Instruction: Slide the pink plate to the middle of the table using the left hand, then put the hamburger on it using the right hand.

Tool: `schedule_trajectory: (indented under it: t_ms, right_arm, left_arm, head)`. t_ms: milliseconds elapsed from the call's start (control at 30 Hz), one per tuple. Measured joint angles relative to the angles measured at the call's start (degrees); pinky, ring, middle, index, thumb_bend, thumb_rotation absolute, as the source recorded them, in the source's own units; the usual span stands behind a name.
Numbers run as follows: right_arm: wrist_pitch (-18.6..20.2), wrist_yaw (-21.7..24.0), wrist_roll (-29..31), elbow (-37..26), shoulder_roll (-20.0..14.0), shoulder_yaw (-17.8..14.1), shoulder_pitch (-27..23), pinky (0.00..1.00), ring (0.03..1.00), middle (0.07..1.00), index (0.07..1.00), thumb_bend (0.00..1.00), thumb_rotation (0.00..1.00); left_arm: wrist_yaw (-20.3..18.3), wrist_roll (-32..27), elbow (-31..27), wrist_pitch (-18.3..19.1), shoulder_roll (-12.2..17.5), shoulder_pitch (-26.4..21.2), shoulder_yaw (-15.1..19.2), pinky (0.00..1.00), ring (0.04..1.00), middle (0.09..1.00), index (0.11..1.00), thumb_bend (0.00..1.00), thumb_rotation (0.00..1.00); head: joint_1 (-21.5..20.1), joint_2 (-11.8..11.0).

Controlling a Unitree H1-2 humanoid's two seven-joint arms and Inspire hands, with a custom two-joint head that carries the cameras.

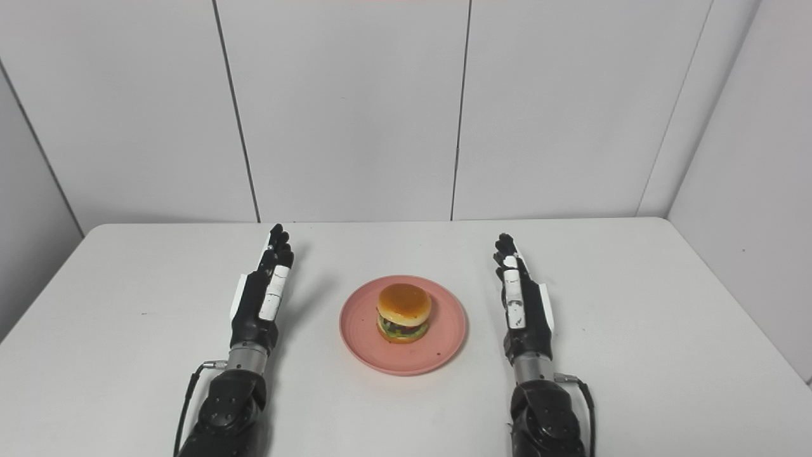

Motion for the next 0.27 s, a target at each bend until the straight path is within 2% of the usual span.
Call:
schedule_trajectory:
  t_ms: [133,267]
  right_arm:
    - [0.01,0.0,-0.23,0.39,-0.1,0.2,-0.15,1.0,0.994,0.976,0.945,0.87,1.0]
    - [0.42,-0.05,-1.13,0.44,-0.19,0.62,-0.2,1.0,0.986,0.975,0.952,0.88,1.0]
  left_arm:
    - [0.19,-0.47,0.01,0.65,-0.34,-0.05,1.17,1.0,1.0,1.0,1.0,0.9,0.89]
    - [0.31,-0.48,-0.04,1.23,-0.8,-0.06,1.8,1.0,1.0,1.0,1.0,0.92,0.89]
  head:
    - [0.26,0.09]
    - [0.26,0.09]
